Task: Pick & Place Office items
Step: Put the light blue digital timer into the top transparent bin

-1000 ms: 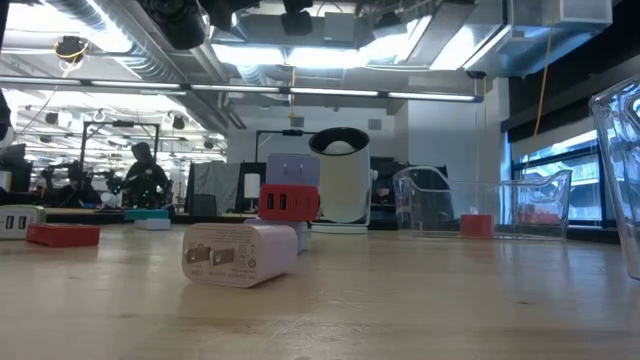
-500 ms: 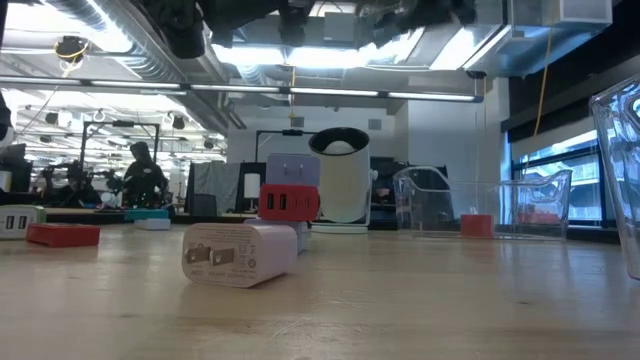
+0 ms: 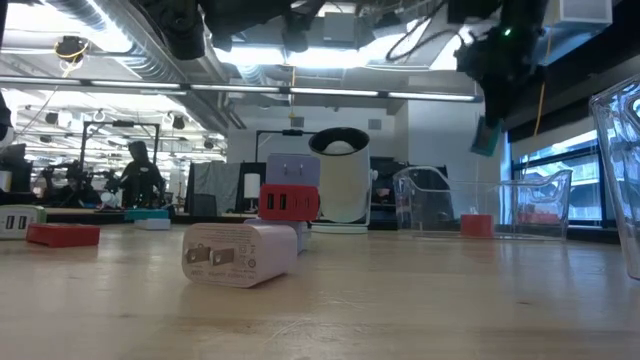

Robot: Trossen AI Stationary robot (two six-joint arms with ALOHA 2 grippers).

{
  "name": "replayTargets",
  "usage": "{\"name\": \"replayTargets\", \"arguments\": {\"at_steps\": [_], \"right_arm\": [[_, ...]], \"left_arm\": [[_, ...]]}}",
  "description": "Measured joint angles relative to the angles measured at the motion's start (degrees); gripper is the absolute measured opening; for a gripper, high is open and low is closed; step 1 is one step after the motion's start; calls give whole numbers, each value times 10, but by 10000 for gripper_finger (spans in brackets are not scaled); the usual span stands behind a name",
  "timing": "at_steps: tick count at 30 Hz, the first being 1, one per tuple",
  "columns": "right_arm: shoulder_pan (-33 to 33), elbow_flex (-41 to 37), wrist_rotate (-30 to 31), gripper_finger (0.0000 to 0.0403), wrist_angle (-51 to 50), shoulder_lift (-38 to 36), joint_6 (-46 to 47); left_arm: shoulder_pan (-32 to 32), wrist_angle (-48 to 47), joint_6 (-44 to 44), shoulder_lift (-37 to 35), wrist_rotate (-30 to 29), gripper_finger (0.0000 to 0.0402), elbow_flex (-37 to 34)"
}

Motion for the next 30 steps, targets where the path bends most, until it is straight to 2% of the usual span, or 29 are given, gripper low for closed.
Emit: {"name": "replayTargets", "arguments": {"at_steps": [4, 14, 22, 30], "right_arm": [[-37, 0, -33, 73, -1, 49, 12], [-110, 0, -34, 73, -1, 137, -63], [-159, -25, -38, 73, 25, 163, -92], [-178, -80, -80, 82, 107, 164, -92]], "left_arm": [[0, 0, -20, 0, 12, 253, 0], [0, 1, -70, 0, 80, 253, 0], [-3, 34, -77, 0, 83, 253, 0], [-3, 45, -77, 0, 82, 253, 0]]}}
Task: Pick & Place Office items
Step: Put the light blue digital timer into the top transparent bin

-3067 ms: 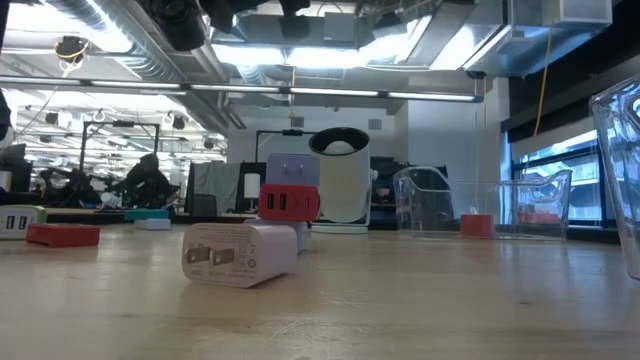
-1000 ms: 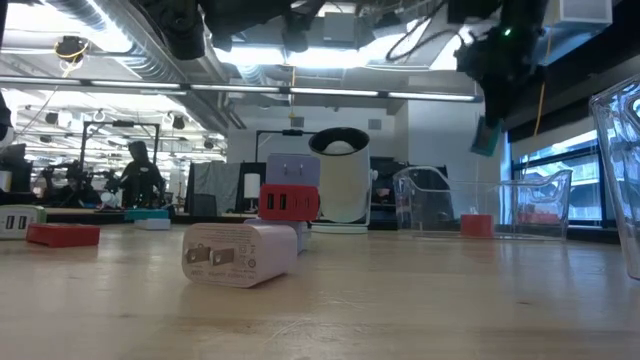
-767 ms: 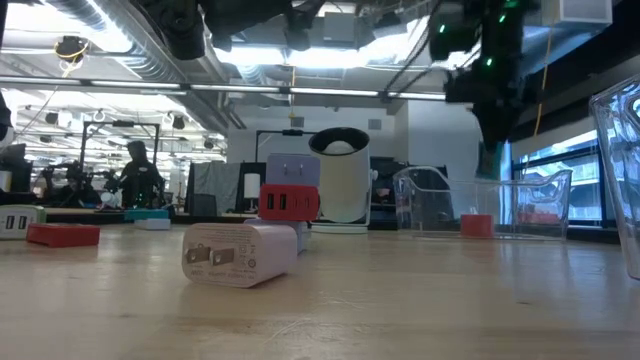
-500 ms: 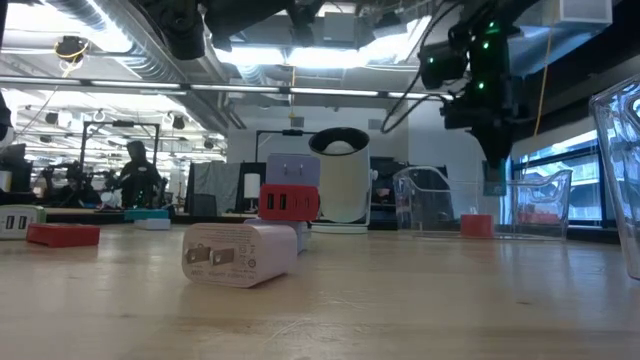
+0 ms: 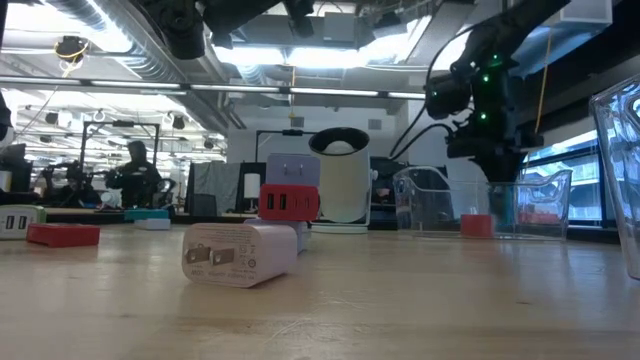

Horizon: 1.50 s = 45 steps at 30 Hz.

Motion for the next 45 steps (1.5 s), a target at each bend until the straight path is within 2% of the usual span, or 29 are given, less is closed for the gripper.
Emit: {"name": "replayTargets", "arguments": {"at_steps": [10, 17, 21, 25, 27, 30, 32, 38, 45], "right_arm": [[0, -6, 13, 101, 37, 0, -2], [0, -6, 19, 176, 49, 0, -19], [0, -6, 33, 221, 36, -4, -21], [-1, 10, 37, 242, 3, -17, -30], [-1, 22, 41, 243, -11, -30, -37], [-1, 36, 43, 240, -22, -56, -48], [-1, 42, 43, 236, -22, -77, -56], [-1, 60, 46, 229, -21, -127, -63], [-1, 70, 80, 228, -16, -148, -62]], "left_arm": [[0, 0, 1, 0, -5, 253, 0], [0, -3, 1, 0, -4, 253, 0], [0, -3, 3, 0, 21, 253, 0], [0, -8, 88, 0, 27, 253, 0], [1, -28, 141, 0, 49, 253, 0], [10, -88, 170, 0, 106, 253, 0], [16, -162, 172, 0, 122, 253, 0], [31, -398, 235, 0, 121, 253, 0], [62, -585, 326, -10, 152, 253, 0]]}}
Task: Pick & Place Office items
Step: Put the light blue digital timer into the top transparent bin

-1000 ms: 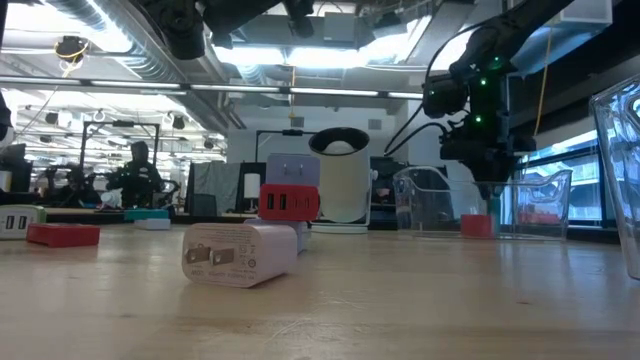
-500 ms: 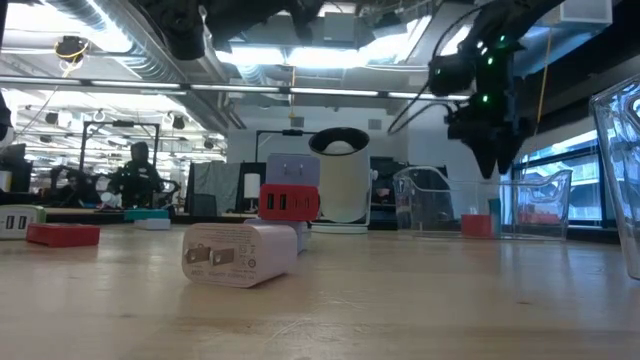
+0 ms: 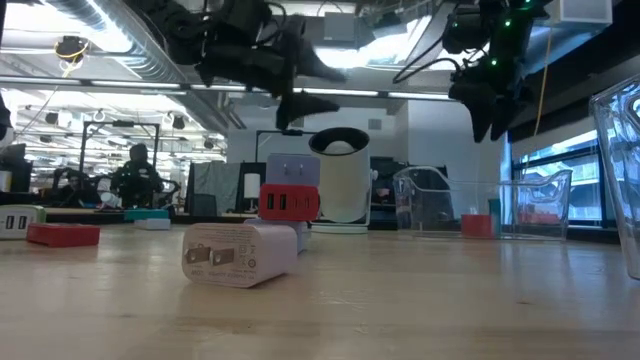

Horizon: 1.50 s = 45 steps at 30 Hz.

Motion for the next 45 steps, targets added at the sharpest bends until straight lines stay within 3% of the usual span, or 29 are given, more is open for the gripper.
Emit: {"name": "replayTargets", "arguments": {"at_steps": [7, 14, 19, 30, 45], "right_arm": [[0, 0, 37, 228, 9, 0, -2], [0, 0, 69, 228, 17, 0, -3], [0, 0, 75, 228, 22, 0, -24], [-1, 0, 85, 228, 65, 0, -120], [-4, 0, 83, 228, 71, 0, -102]], "left_arm": [[44, -259, 179, -42, -4, 253, 41], [52, -414, 393, -68, -151, 253, 70], [52, -491, 451, -68, -238, 253, 70], [53, -752, 590, -68, -263, 253, 70], [114, -759, 721, -67, -320, 253, -6]]}}
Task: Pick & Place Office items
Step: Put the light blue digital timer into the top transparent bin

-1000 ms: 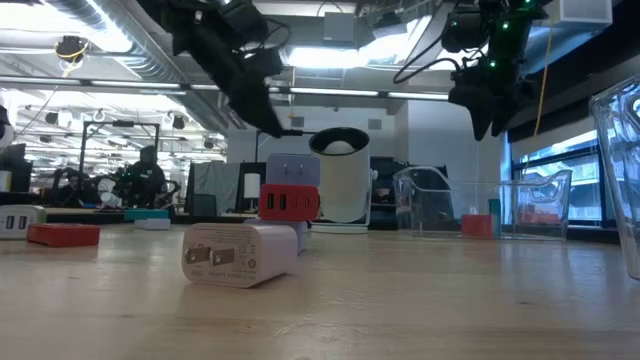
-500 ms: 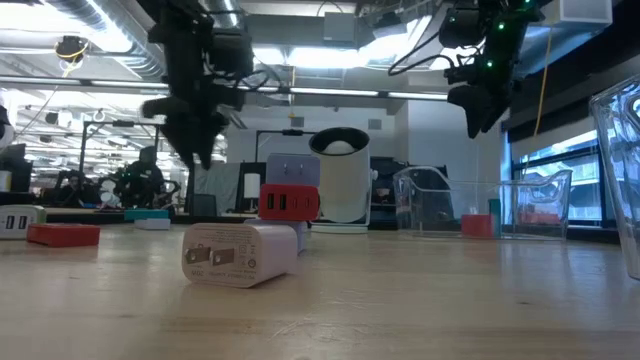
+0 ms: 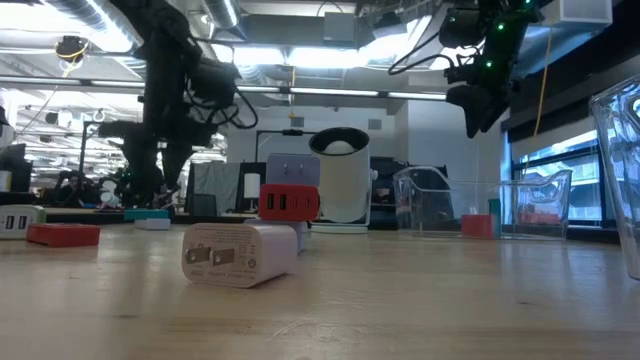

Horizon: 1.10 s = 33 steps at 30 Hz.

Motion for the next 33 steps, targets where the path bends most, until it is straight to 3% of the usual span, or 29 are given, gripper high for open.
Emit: {"name": "replayTargets", "arguments": {"at_steps": [10, 27, 33], "right_arm": [[0, 0, 0, 228, 0, 0, 14], [0, 0, 0, 228, 2, 0, 14], [0, 0, 0, 228, 2, 0, 26]], "left_arm": [[28, 83, 49, 0, 10, 253, -50], [58, 86, 50, 0, 41, 253, -51], [71, 87, 50, 0, 91, 253, -51]]}}
